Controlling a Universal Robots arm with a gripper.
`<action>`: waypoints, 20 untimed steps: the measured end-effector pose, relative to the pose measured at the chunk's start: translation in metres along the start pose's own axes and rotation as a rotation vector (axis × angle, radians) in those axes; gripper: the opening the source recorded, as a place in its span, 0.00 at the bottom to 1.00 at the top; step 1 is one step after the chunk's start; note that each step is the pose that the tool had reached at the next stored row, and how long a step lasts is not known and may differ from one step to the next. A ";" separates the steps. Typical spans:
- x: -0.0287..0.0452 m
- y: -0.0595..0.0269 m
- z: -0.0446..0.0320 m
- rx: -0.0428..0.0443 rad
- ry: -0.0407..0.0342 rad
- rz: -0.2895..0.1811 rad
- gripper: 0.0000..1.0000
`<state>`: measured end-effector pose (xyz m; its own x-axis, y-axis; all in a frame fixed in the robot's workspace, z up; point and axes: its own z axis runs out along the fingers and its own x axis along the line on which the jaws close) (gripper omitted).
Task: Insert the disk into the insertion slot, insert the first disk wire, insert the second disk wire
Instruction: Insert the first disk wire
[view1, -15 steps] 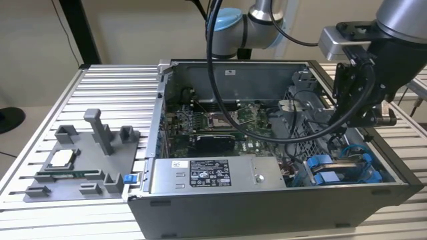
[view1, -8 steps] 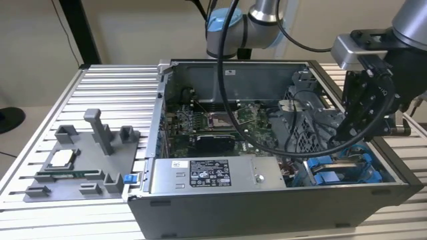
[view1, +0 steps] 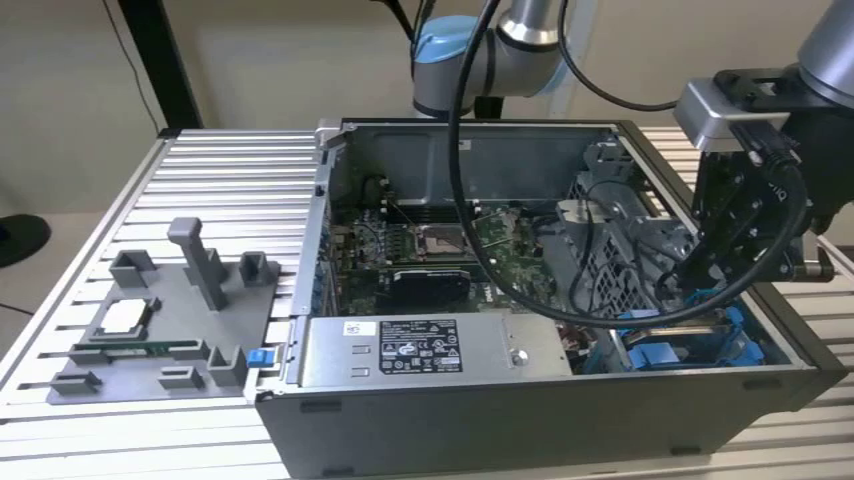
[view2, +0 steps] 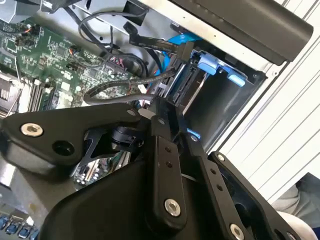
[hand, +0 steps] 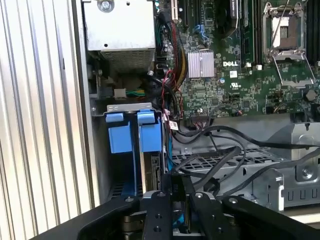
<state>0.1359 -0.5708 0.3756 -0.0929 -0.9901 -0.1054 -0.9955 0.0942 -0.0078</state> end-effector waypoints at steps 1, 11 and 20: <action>0.0005 -0.0008 0.0004 0.0000 -0.0001 0.000 0.00; 0.0059 -0.0112 0.0050 -0.0001 -0.0003 0.000 0.00; 0.0112 -0.0188 0.0121 -0.0002 -0.0002 0.000 0.00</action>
<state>0.1538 -0.5824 0.3625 -0.0926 -0.9901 -0.1056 -0.9955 0.0940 -0.0076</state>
